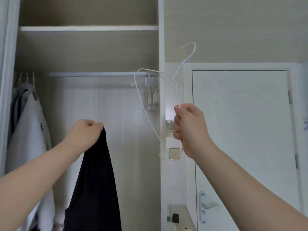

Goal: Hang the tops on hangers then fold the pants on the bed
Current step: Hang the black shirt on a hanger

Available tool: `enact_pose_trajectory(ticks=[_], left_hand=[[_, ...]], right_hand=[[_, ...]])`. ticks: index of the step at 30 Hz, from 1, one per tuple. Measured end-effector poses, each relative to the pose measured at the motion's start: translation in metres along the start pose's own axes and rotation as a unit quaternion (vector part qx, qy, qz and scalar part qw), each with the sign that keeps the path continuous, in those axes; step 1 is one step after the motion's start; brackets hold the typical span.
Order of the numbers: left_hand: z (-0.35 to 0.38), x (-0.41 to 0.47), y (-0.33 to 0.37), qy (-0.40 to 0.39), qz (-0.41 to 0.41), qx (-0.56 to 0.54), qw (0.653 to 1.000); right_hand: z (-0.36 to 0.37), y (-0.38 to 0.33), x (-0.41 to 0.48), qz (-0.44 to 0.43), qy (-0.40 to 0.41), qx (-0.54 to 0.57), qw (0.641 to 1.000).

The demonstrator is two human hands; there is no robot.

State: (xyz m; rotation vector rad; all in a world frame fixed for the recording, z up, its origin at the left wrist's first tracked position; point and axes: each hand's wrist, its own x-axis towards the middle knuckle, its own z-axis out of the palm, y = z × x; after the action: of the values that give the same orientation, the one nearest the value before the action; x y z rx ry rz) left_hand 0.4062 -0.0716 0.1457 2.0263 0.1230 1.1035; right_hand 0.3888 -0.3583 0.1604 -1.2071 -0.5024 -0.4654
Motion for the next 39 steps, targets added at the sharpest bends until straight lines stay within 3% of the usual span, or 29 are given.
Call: enact_pose_trajectory(ticks=[4,11,14,17,23,29,35,39], left_hand=[[-0.001,-0.062,0.007,-0.027,-0.02,0.004,0.999],[0.004,-0.17,0.016,-0.118,-0.075,0.023,0.99],[0.01,-0.213,0.01,-0.153,-0.092,0.024,0.984],[0.015,-0.262,0.0,-0.189,-0.116,0.018,0.975],[0.04,-0.352,-0.016,-0.277,-0.158,-0.003,0.948],[0.059,-0.414,-0.04,-0.268,-0.149,0.086,0.948],[0.072,-0.448,-0.059,-0.335,-0.271,-0.003,0.903],[0.077,-0.462,-0.063,-0.327,-0.293,0.003,0.898]], right_hand=[[-0.06,0.005,-0.057,0.016,-0.021,0.019,0.999],[-0.123,0.028,-0.122,0.131,-0.052,-0.105,0.984],[-0.149,0.05,-0.16,0.114,-0.047,-0.137,0.983],[-0.184,0.066,-0.208,0.109,-0.049,-0.083,0.989],[-0.231,0.094,-0.258,0.228,0.024,-0.146,0.962],[-0.265,0.089,-0.33,0.226,0.003,-0.184,0.957],[-0.276,0.075,-0.414,0.221,-0.023,-0.205,0.953],[-0.286,0.076,-0.463,0.241,-0.026,-0.212,0.947]])
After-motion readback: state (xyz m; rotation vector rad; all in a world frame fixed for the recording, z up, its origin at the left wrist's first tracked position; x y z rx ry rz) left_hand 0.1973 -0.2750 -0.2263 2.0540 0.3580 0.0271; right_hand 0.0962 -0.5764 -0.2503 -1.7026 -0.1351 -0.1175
